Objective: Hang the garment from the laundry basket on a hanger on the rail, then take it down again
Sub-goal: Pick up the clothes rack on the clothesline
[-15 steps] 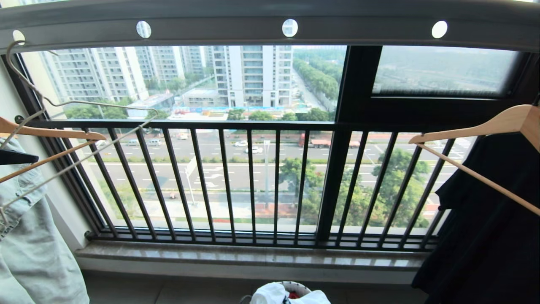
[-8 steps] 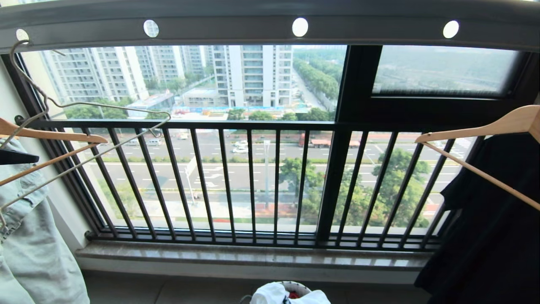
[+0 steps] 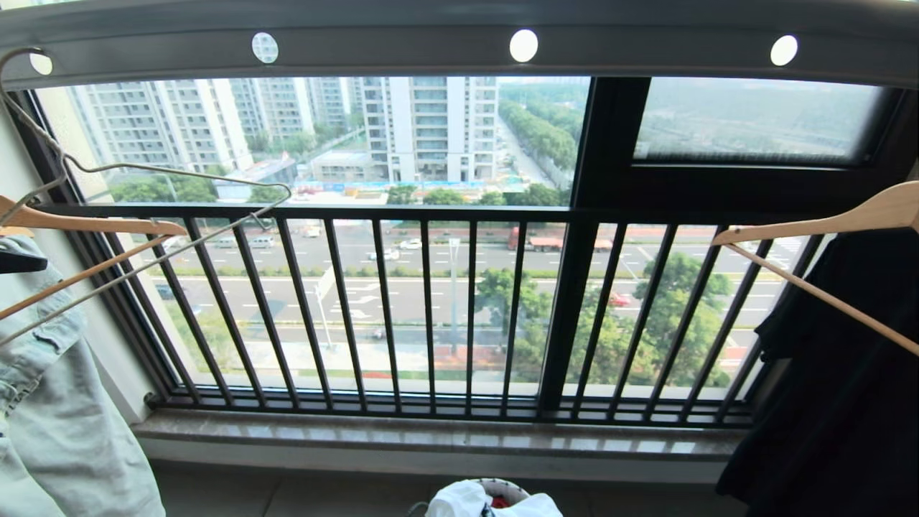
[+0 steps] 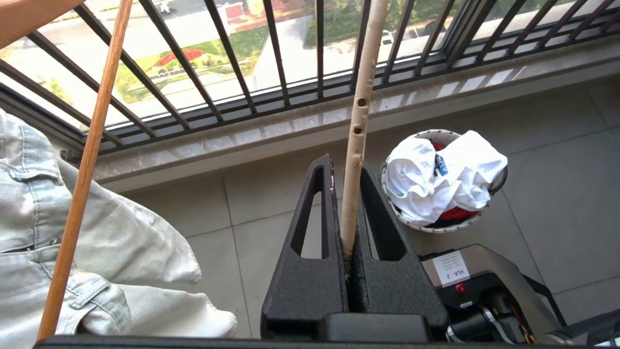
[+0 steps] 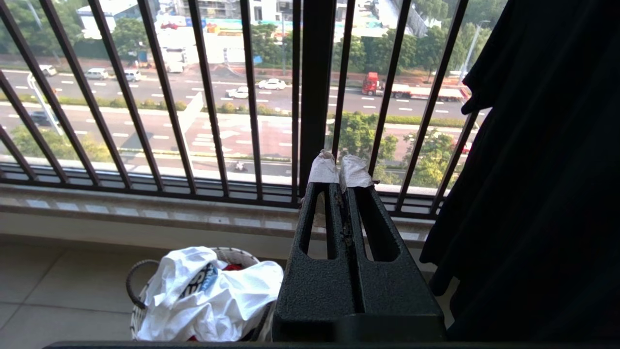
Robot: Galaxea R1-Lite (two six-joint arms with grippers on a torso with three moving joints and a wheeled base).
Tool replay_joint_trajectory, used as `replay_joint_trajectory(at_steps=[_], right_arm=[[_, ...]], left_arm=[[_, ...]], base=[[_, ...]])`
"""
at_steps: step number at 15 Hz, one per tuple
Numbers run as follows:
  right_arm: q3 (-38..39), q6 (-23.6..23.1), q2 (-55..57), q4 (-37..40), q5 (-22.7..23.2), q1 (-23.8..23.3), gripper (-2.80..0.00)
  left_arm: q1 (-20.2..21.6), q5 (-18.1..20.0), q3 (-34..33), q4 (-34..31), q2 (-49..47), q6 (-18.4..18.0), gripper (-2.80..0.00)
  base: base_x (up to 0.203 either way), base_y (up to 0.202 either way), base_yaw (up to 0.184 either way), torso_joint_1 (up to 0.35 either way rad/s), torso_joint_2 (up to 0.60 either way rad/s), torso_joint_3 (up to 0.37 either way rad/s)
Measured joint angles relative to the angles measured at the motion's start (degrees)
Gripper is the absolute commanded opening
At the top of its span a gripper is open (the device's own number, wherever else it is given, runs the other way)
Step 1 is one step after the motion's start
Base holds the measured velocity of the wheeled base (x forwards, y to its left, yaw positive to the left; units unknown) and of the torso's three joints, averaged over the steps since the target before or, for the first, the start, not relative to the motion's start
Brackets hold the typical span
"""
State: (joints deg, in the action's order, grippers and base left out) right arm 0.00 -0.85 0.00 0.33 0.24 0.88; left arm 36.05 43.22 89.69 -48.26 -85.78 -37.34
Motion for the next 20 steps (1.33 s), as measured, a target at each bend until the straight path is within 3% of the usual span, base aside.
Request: replay_joint_trajectory(at_steps=[15,20], right_arm=[[0.0,0.0,0.0,0.0,0.0,0.0,-2.80],[0.0,0.0,0.0,0.0,0.0,0.0,-2.80]], left_arm=[[2.0,-1.0,-1.3,-0.3,5.0,0.0,-2.80],[3.0,-0.9,-4.8,-0.2,7.4,0.1,-2.80]], base=[[0.000,0.000,0.000,0.000,0.00,0.000],[0.000,0.000,0.000,0.000,0.00,0.000]])
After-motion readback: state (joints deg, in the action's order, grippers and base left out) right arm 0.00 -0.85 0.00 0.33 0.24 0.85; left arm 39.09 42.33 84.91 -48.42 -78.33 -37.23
